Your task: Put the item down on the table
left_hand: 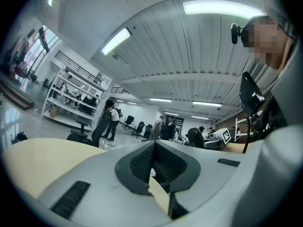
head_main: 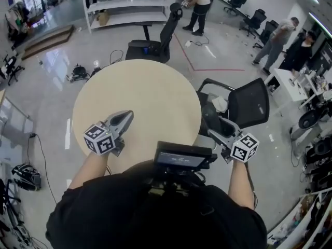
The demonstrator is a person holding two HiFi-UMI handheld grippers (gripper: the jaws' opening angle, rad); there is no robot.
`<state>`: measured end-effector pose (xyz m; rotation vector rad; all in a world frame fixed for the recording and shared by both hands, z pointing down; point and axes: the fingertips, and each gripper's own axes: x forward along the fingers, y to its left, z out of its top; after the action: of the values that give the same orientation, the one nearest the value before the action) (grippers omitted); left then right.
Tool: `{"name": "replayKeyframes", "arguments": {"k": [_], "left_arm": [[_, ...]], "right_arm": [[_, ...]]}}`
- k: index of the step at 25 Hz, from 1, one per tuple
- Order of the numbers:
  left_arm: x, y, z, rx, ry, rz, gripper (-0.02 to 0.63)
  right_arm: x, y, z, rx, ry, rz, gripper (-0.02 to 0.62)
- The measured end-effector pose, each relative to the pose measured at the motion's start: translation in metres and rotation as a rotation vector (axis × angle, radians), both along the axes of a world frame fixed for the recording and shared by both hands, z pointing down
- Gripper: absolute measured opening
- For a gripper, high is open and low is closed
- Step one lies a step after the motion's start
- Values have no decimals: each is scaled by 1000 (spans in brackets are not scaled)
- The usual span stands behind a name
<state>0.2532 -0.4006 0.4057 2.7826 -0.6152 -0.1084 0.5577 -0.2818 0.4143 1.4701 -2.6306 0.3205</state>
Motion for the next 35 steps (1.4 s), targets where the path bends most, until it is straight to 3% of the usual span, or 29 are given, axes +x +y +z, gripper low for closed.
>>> {"name": "replayKeyframes", "arguments": {"k": [4, 9, 16, 27, 35], "left_arm": [[30, -6, -7, 18, -27, -45, 2], [71, -18, -12, 35, -64, -31, 2], [85, -71, -1, 33, -62, 6, 2], [27, -226, 34, 26, -22, 63, 2], [-53, -343, 76, 2, -59, -1, 2]], "right_arm": [[56, -13, 6, -2, -22, 20, 313], [114, -27, 10, -17, -22, 87, 313], [146, -83, 15, -39, 7, 167, 313], [91, -250, 26, -98, 126, 227, 313], [14, -409, 45, -110, 193, 165, 313]]}}
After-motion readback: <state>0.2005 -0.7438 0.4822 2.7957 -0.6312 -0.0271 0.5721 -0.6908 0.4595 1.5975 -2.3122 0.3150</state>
